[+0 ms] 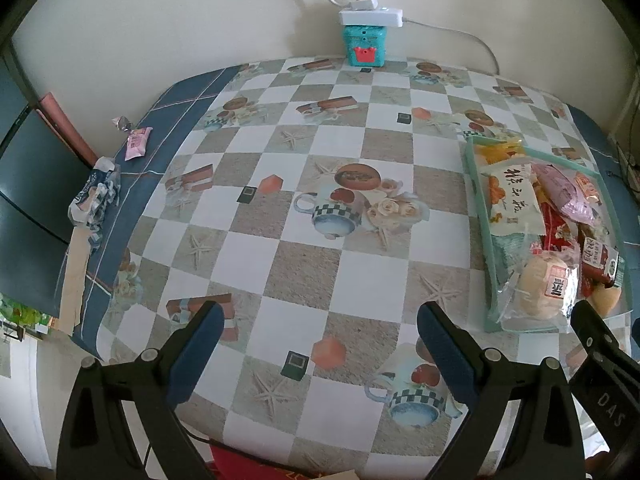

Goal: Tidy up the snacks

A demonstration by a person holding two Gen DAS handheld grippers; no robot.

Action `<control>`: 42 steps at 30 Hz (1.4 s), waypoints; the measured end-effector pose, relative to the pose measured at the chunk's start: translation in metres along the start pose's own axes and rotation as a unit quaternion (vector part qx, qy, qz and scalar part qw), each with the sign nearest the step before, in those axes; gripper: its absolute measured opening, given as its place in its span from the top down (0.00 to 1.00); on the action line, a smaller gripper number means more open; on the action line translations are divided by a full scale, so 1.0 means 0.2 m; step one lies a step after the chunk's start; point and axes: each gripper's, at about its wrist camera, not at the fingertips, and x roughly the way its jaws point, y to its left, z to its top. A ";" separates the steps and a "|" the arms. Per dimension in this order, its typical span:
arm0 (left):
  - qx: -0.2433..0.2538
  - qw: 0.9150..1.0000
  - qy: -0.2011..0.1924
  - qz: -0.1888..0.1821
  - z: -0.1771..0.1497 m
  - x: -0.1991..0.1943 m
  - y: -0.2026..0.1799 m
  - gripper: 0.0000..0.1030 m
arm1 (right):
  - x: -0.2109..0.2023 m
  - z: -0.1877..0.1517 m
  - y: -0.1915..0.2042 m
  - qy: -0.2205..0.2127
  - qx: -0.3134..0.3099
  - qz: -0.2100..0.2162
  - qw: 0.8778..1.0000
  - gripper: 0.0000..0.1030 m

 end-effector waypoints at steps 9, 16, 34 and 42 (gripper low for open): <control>0.001 1.000 -0.001 0.001 0.01 0.00 0.00 0.05 | 0.01 0.00 0.01 0.002 -0.002 0.001 1.000 0.00; 0.000 1.000 0.000 0.001 0.01 0.00 -0.01 0.05 | 0.01 0.00 0.01 0.002 -0.002 0.002 1.000 0.00; 0.009 1.000 0.000 0.004 0.01 0.01 -0.01 0.05 | 0.01 0.01 0.01 0.004 -0.006 0.008 1.000 0.00; 0.008 1.000 0.001 0.004 0.01 0.01 -0.01 0.05 | 0.01 0.01 0.01 0.004 -0.006 0.008 1.000 0.00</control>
